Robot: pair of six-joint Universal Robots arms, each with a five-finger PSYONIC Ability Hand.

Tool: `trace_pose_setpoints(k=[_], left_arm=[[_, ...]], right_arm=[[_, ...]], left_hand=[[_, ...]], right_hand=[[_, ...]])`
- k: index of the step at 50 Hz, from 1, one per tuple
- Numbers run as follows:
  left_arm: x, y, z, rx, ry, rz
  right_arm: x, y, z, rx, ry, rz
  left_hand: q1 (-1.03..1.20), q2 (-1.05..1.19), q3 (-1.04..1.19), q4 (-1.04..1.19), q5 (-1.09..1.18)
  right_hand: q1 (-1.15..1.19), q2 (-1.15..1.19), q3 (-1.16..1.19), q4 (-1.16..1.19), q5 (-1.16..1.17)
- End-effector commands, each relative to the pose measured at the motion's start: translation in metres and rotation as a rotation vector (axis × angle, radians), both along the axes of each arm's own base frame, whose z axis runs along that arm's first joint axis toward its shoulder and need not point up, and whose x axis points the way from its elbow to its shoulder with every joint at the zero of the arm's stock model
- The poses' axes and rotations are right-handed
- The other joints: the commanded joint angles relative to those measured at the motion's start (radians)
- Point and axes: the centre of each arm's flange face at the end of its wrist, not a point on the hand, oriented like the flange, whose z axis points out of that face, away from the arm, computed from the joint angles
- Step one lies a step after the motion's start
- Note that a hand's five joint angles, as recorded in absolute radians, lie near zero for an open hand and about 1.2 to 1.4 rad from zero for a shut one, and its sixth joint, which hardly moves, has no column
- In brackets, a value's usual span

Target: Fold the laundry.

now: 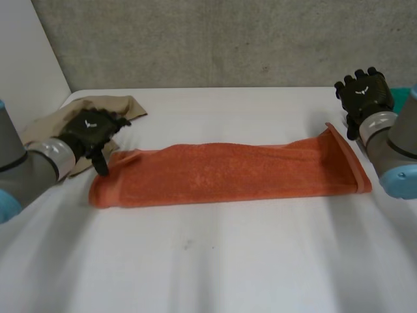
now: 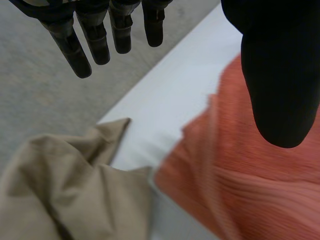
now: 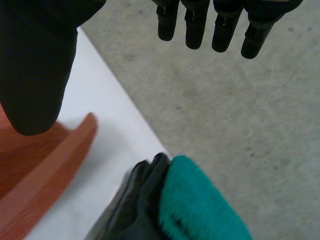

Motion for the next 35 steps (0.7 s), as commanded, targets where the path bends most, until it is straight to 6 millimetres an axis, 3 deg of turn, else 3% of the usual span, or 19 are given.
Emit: trace_pose_setpoints(k=[1,5,9,13,15,19,23,27,35], left_arm=[[-0.002,0.005,-0.03,0.035,0.008,-0.051],[-0.005,-0.015,-0.046,-0.013,0.002,-0.029],[-0.006,-0.048,-0.061,-0.091,-0.014,0.031],[0.011,-0.094,-0.066,-0.19,-0.083,0.2],[0.017,-0.101,-0.064,-0.191,-0.108,0.253],[0.014,-0.086,-0.056,-0.107,-0.128,0.249],[0.007,-0.062,-0.039,-0.069,-0.098,0.188],[0.004,-0.039,-0.019,-0.085,-0.036,0.142],[0.006,-0.004,0.01,-0.163,0.102,0.102]], right_arm=[[-0.01,0.031,-0.011,0.174,-0.029,-0.001],[-0.012,0.043,-0.021,0.232,-0.049,0.004],[-0.02,0.043,-0.025,0.213,-0.074,-0.021],[-0.031,0.039,-0.019,0.16,-0.088,-0.059],[-0.037,0.037,-0.014,0.136,-0.094,-0.073],[-0.043,0.037,-0.01,0.155,-0.092,-0.066],[-0.048,0.041,-0.014,0.233,-0.086,-0.031],[-0.053,0.049,-0.022,0.331,-0.075,0.013],[-0.066,0.049,-0.042,0.364,-0.051,0.041]], left_hand=[[-0.013,-0.033,-0.036,-0.027,-0.05],[-0.013,-0.033,-0.036,-0.027,-0.05],[-0.013,-0.033,-0.036,-0.027,-0.05],[-0.013,-0.033,-0.036,-0.027,-0.05],[-0.013,-0.033,-0.036,-0.027,-0.05],[-0.013,-0.033,-0.036,-0.027,-0.05],[-0.013,-0.033,-0.036,-0.027,-0.05],[-0.013,-0.033,-0.036,-0.027,-0.05],[-0.013,-0.033,-0.036,-0.027,-0.05]], right_hand=[[-0.056,-0.037,-0.036,-0.037,-0.049],[-0.056,-0.037,-0.036,-0.037,-0.049],[-0.056,-0.037,-0.036,-0.037,-0.049],[-0.056,-0.037,-0.036,-0.037,-0.049],[-0.056,-0.037,-0.036,-0.037,-0.049],[-0.053,-0.034,-0.034,-0.034,-0.046],[0.103,0.122,0.122,0.122,0.109],[0.258,0.277,0.278,0.277,0.265],[0.282,0.301,0.301,0.301,0.289]])
